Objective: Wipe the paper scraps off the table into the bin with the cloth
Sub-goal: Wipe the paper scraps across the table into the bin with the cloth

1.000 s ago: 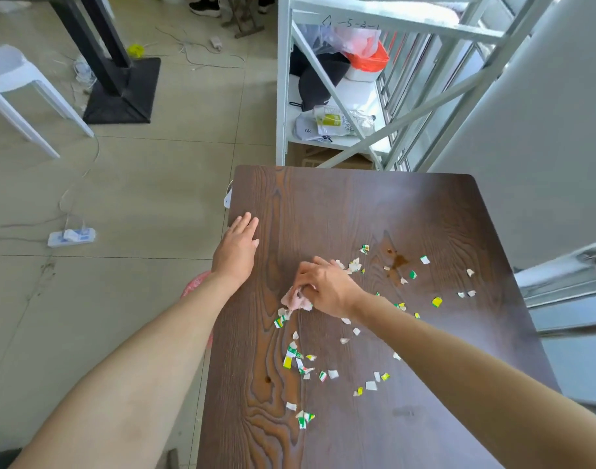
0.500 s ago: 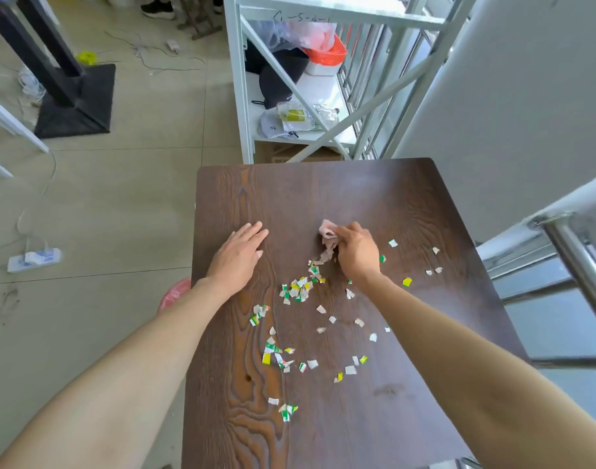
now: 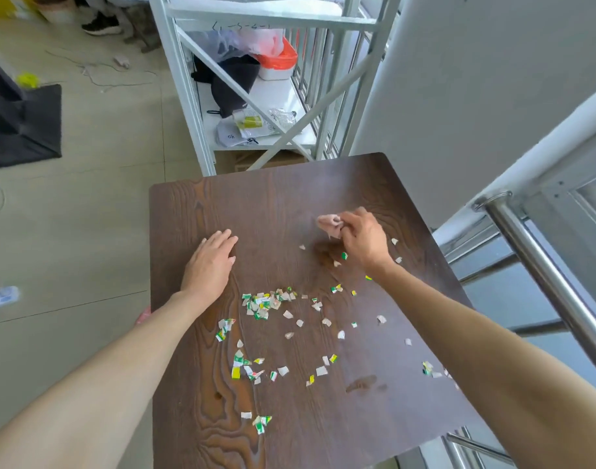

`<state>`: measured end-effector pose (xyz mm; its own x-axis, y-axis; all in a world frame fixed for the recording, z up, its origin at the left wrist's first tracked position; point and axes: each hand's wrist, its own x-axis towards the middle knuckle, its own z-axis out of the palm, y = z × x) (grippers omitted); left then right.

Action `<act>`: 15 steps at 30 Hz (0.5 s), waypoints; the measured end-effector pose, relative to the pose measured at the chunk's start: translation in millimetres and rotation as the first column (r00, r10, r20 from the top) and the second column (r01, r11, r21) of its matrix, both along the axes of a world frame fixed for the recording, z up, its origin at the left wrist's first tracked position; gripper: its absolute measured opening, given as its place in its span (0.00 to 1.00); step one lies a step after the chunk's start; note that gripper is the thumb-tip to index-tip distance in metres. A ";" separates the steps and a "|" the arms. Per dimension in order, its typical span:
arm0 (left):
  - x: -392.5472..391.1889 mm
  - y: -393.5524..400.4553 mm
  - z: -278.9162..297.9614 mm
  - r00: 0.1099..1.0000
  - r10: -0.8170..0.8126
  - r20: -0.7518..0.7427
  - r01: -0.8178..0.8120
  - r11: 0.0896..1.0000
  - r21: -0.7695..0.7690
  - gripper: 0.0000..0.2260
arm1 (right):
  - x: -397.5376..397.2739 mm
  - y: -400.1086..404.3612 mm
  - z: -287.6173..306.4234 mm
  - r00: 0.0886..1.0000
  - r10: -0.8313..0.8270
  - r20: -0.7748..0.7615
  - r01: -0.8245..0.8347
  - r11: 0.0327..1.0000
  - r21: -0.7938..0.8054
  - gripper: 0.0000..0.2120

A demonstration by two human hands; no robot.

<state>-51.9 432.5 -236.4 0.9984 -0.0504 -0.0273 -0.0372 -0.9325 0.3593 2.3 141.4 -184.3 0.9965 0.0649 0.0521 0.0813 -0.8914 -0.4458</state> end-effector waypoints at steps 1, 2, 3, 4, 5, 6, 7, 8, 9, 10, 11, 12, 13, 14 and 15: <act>4.1 -5.5 0.2 1.000 -0.026 0.007 0.026 1.000 -0.009 0.20 | 10.9 -15.2 0.0 0.998 -0.071 0.000 0.071 0.997 -0.013 0.14; 8.3 -12.0 0.5 0.999 -0.052 0.012 0.052 0.998 -0.023 0.20 | 19.7 -29.2 -2.4 0.991 -0.132 -0.015 0.132 0.991 -0.027 0.15; 12.4 -19.0 0.6 0.997 -0.078 0.014 0.079 0.996 -0.038 0.20 | 25.9 -40.5 -6.9 0.983 -0.175 -0.047 0.173 0.984 -0.047 0.16; 16.5 -26.0 0.4 0.994 -0.104 0.015 0.105 0.993 -0.050 0.20 | 29.4 -47.6 -12.5 0.976 -0.200 -0.092 0.194 0.979 -0.070 0.17; 20.4 -32.7 0.2 0.992 -0.129 0.011 0.129 0.990 -0.056 0.21 | 29.8 -50.6 -18.6 0.969 -0.210 -0.133 0.200 0.976 -0.083 0.17; 24.3 -39.1 -0.1 0.989 -0.148 0.007 0.148 0.987 -0.061 0.21 | 27.3 -49.3 -24.7 0.965 -0.211 -0.155 0.201 0.976 -0.081 0.18; 27.7 -45.2 -0.5 0.987 -0.160 0.001 0.159 0.985 -0.070 0.21 | 22.2 -44.5 -29.9 0.965 -0.210 -0.155 0.201 0.977 -0.068 0.18; 30.8 -51.0 -1.2 0.987 -0.162 -0.006 0.161 0.984 -0.082 0.21 | 15.3 -37.4 -34.0 0.968 -0.209 -0.138 0.204 0.978 -0.049 0.19; 33.0 -56.5 -2.1 0.988 -0.154 -0.016 0.152 0.984 -0.092 0.21 | 7.1 -28.7 -36.9 0.971 -0.208 -0.117 0.206 0.978 -0.031 0.20; 33.8 -61.2 -3.3 0.990 -0.138 -0.026 0.135 0.986 -0.098 0.21 | -2.6 -18.4 -38.8 0.975 -0.197 -0.101 0.196 0.980 -0.017 0.20; 33.7 -64.5 -4.8 0.992 -0.121 -0.032 0.117 0.988 -0.100 0.21 | -13.6 -7.3 -40.1 0.981 -0.171 -0.096 0.172 0.985 -0.001 0.20; 33.7 -66.4 -6.3 0.994 -0.107 -0.032 0.103 0.989 -0.103 0.21 | -25.0 4.2 -41.5 0.987 -0.130 -0.099 0.133 0.991 0.015 0.20; 33.5 -66.3 -7.1 0.994 -0.102 -0.032 0.098 0.989 -0.108 0.21 | -37.0 16.1 -42.5 0.991 -0.083 -0.106 0.086 0.996 0.032 0.20; 33.8 -65.0 -7.1 0.993 -0.109 -0.035 0.104 0.988 -0.114 0.21 | -49.5 28.0 -43.1 0.993 -0.033 -0.110 0.038 0.998 0.049 0.20; 34.5 -62.9 -6.6 0.992 -0.123 -0.039 0.118 0.986 -0.118 0.21 | -61.8 39.1 -43.2 0.993 0.022 -0.112 -0.016 0.998 0.062 0.21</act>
